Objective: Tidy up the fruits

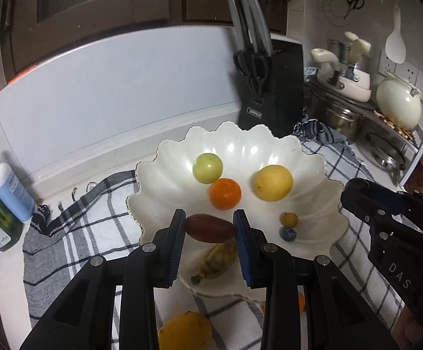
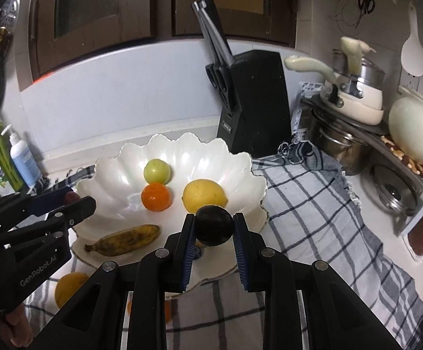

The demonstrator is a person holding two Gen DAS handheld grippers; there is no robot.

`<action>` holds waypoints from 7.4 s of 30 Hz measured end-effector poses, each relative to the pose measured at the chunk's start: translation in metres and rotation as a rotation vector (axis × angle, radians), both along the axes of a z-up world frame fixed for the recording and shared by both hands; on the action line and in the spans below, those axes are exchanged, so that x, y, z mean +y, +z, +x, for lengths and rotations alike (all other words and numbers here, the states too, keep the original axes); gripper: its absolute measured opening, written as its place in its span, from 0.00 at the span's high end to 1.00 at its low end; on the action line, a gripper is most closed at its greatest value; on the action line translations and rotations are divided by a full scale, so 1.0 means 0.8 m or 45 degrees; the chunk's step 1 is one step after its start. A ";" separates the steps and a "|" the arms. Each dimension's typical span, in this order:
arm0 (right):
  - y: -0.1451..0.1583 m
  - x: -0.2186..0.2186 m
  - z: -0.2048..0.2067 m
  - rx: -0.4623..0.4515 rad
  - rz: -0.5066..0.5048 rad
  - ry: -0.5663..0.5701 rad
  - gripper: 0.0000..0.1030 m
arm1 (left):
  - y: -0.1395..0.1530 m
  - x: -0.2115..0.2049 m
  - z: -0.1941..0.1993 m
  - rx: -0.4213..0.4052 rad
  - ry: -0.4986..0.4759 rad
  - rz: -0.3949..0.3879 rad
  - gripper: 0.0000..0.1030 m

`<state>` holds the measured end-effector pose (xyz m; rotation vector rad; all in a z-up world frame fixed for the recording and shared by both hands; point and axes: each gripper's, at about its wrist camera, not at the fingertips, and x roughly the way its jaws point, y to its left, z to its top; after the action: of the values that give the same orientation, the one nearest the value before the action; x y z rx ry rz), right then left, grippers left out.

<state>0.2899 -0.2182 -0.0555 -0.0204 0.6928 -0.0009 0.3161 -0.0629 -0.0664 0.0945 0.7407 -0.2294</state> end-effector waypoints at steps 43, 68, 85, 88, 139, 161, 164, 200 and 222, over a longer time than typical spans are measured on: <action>0.038 0.014 -0.041 -0.075 -0.035 -0.080 0.13 | 0.044 0.039 -0.060 -0.116 0.159 0.092 0.04; 0.012 0.050 -0.082 -0.038 -0.069 -0.027 0.13 | 0.011 0.071 -0.112 -0.079 0.220 0.079 0.01; -0.034 0.053 -0.083 0.045 -0.078 -0.016 0.16 | -0.048 0.065 -0.109 0.014 0.159 0.095 0.05; -0.039 0.051 -0.081 0.060 -0.075 -0.019 0.17 | -0.056 0.062 -0.106 0.034 0.143 0.099 0.07; -0.119 0.075 -0.023 0.319 0.048 0.148 0.53 | -0.126 0.058 -0.081 0.211 0.066 0.053 0.44; -0.065 0.065 -0.063 0.200 0.041 0.127 0.54 | -0.067 0.062 -0.106 0.114 0.093 0.040 0.44; -0.056 0.063 -0.067 0.182 0.038 0.122 0.54 | -0.056 0.063 -0.111 0.090 0.091 0.038 0.44; 0.033 0.019 -0.039 -0.002 0.008 0.047 0.54 | 0.034 0.028 -0.062 -0.051 0.030 0.022 0.44; -0.033 0.012 0.039 0.140 0.029 0.041 0.54 | -0.033 0.020 0.024 0.086 0.014 0.001 0.44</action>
<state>0.3214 -0.2087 -0.0815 -0.0098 0.8023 0.0389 0.3353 -0.0465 -0.0932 0.0835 0.8085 -0.2225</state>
